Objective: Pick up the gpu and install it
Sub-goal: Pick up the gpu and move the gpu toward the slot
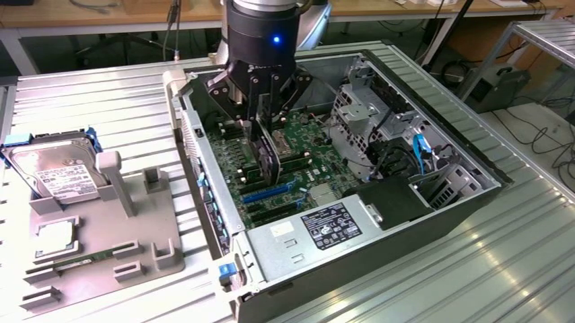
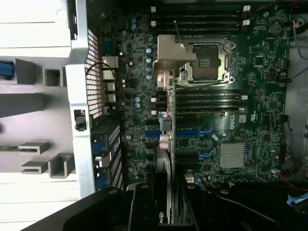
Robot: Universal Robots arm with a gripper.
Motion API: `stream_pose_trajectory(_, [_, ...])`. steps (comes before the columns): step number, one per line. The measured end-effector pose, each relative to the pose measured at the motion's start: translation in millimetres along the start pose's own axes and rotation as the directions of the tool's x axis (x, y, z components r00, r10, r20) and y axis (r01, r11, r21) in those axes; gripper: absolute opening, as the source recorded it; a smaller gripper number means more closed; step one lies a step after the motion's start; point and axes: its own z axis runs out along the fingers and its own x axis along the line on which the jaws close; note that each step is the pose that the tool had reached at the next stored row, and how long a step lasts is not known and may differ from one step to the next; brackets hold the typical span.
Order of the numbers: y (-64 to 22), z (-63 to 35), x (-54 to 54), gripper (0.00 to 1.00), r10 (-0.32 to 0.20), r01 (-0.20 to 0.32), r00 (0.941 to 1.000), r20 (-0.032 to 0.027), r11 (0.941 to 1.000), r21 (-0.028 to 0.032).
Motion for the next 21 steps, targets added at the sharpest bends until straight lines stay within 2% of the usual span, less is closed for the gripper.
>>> stream_pose_trajectory(12, [2.4,6.3,-5.4,0.26,-0.002,0.002,1.0000,0.0002,1.0000,0.0046])
stream_pose_trajectory(21, [5.8,10.4,-11.9,0.26,-0.005,0.005,1.0000,0.0007,1.0000,0.0057])
